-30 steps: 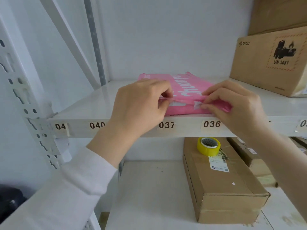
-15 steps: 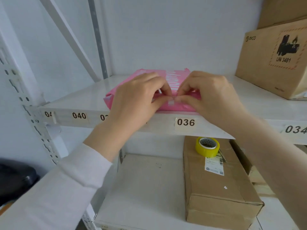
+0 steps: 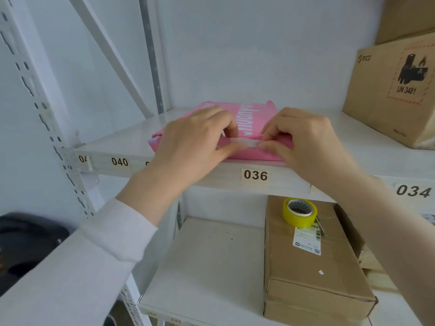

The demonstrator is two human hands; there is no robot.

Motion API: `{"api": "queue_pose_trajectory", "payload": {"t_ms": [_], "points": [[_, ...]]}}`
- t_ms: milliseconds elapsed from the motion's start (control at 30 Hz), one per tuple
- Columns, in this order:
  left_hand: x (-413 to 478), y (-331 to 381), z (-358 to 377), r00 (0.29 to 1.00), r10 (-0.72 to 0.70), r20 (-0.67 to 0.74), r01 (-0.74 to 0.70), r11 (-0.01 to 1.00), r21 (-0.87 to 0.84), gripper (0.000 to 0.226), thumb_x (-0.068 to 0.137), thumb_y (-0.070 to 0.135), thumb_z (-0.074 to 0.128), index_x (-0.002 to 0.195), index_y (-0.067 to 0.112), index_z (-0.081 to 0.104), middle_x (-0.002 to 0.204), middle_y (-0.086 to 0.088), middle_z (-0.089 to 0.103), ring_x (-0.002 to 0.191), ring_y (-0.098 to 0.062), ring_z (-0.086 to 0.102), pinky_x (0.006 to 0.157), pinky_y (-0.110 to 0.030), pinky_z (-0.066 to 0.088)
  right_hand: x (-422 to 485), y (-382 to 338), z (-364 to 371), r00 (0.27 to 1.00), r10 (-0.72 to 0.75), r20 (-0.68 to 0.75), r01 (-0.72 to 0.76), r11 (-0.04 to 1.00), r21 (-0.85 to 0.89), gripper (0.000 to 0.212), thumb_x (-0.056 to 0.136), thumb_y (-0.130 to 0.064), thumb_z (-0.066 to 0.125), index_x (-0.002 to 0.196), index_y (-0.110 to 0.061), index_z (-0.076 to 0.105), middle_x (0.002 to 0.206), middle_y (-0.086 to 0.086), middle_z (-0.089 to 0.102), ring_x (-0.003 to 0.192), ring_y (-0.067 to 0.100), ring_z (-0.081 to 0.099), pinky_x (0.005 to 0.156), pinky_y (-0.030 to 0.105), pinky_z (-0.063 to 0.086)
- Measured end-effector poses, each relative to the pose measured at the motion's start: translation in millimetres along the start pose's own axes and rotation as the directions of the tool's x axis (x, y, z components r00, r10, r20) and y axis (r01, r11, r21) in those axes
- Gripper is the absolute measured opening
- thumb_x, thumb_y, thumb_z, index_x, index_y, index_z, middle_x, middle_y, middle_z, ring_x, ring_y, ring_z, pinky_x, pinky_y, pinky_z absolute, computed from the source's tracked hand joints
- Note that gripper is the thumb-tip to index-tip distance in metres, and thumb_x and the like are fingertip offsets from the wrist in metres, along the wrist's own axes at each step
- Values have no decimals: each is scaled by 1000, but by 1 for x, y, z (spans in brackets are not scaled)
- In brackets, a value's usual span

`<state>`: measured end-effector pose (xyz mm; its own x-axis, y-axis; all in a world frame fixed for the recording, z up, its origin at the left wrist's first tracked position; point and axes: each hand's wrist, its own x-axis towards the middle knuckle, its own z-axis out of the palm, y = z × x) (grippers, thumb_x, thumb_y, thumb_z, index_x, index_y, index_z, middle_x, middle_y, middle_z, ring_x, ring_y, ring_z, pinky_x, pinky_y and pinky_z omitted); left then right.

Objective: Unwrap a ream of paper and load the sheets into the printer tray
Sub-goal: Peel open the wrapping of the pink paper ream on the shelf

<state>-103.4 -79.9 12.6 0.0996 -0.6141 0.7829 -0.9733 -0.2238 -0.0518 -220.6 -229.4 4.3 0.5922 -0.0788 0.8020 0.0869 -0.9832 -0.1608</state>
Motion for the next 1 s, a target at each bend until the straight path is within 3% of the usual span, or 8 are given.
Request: {"api": "queue_pose_trajectory", "payload": {"t_ms": [233,433,500,567,667,733,800,1000], "points": [[3,3,8,998,53,-31,-53,999,5,18,74,32,71,80,19,60,83,4,63,81,-18,58,54,-31,43,12,-10,-11,982,119,146,-117,993,-24,12,74,-16,73,75,-6,68,75,-1,57,70,17,54,74,35,48],[5,2,4,999,-4,-39,1,996,-86,16,71,26,73,74,18,60,72,10,63,75,-18,61,58,-32,47,15,-12,-14,966,186,182,-186,982,-18,15,74,-26,72,75,-12,66,65,-5,58,72,21,58,78,42,50],[8,2,1,999,-34,6,35,995,-96,16,74,30,71,76,19,60,72,13,59,77,-17,61,62,-30,44,12,-12,-15,968,191,165,-196,980,16,11,76,-23,71,77,-12,68,67,-5,62,74,21,60,81,39,51],[10,1,0,998,-42,50,46,996,-78,17,77,34,68,79,20,60,73,14,57,77,-16,59,63,-28,41,4,-9,-18,967,194,166,-216,968,125,13,73,-25,74,81,-16,67,86,2,69,85,18,63,84,25,50],[12,-2,-1,996,-42,80,48,996,-73,18,78,37,66,79,22,58,72,14,57,75,-14,57,61,-26,36,-9,-1,-23,980,140,144,-160,978,137,39,58,-29,80,90,-14,63,98,11,66,95,21,62,91,22,47],[13,-2,-1,995,-49,92,56,995,-79,18,78,37,66,78,22,57,71,14,56,73,-13,55,61,-25,33,-13,5,-21,996,62,65,-65,997,47,32,62,-17,82,85,-4,64,92,16,66,90,25,63,84,31,50],[13,-2,-1,994,-50,97,58,995,-83,18,78,38,66,78,22,56,70,15,55,72,-12,53,61,-25,33,-14,8,-18,1000,13,-2,-13,999,34,18,71,-14,74,76,0,65,83,16,67,82,18,62,79,26,51],[6,0,1,998,5,57,2,992,-125,24,73,49,67,86,29,60,83,23,57,77,7,44,60,-17,39,-7,6,-16,987,155,-50,-150,985,88,15,74,-16,73,75,-2,67,69,11,68,74,15,61,72,18,49]]}}
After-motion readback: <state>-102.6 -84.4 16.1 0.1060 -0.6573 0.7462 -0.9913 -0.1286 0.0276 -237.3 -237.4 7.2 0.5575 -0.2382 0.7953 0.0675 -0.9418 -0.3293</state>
